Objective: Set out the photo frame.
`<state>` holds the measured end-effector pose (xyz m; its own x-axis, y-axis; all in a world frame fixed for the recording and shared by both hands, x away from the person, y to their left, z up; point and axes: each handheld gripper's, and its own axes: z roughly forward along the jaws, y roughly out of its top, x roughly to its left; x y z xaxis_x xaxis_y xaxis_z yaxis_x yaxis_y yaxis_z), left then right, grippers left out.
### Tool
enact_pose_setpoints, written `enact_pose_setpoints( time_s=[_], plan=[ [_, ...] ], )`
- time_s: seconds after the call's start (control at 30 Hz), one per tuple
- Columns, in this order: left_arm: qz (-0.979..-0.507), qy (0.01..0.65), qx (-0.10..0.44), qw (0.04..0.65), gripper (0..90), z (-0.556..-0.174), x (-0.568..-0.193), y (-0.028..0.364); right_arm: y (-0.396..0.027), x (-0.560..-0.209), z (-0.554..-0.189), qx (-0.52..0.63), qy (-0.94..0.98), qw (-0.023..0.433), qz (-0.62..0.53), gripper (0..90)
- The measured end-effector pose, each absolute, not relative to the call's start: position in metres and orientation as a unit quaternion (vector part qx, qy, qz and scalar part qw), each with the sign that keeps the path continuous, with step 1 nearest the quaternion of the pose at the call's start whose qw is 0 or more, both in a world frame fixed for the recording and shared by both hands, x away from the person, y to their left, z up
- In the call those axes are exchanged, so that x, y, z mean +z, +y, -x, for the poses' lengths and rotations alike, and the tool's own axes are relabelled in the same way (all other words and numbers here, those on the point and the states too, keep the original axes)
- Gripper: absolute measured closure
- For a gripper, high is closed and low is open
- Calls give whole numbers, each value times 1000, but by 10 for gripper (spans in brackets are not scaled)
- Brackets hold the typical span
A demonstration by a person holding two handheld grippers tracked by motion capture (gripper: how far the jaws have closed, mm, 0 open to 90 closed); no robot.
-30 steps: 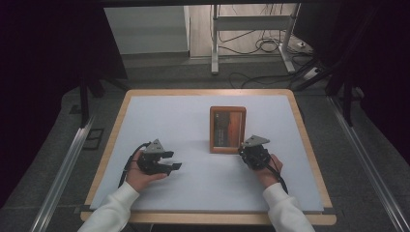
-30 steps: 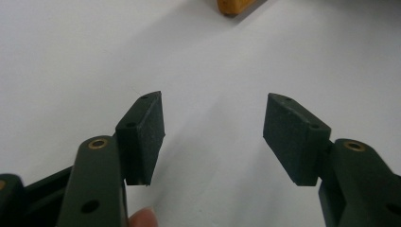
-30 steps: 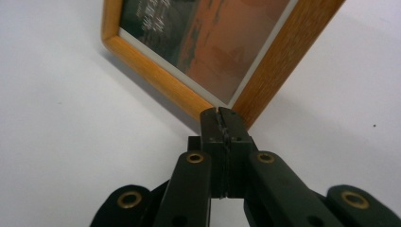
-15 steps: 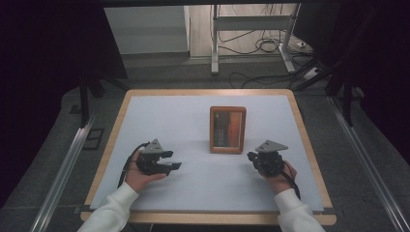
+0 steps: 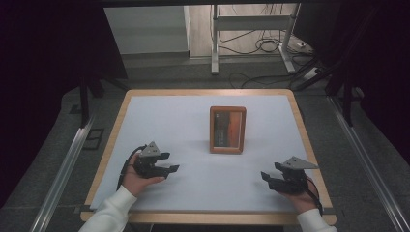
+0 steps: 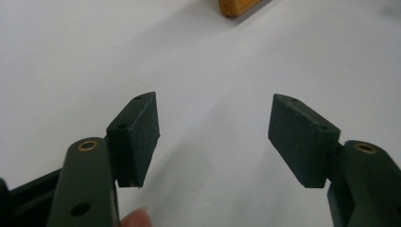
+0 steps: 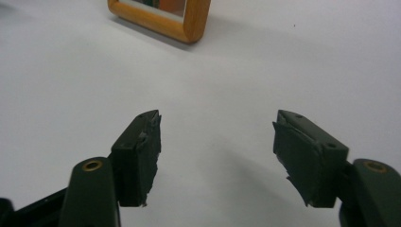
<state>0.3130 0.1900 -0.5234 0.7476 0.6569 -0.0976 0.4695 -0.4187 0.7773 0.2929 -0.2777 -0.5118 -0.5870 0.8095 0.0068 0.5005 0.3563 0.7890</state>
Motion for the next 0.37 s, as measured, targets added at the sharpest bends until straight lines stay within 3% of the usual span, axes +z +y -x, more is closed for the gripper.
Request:
enact_pose_setpoints(
  time_s=[0.37],
  plan=[
    [-835,337,110,421,335,-315,-525,191,-273,-512,-296,393,794,212,-412,221]
  ],
)
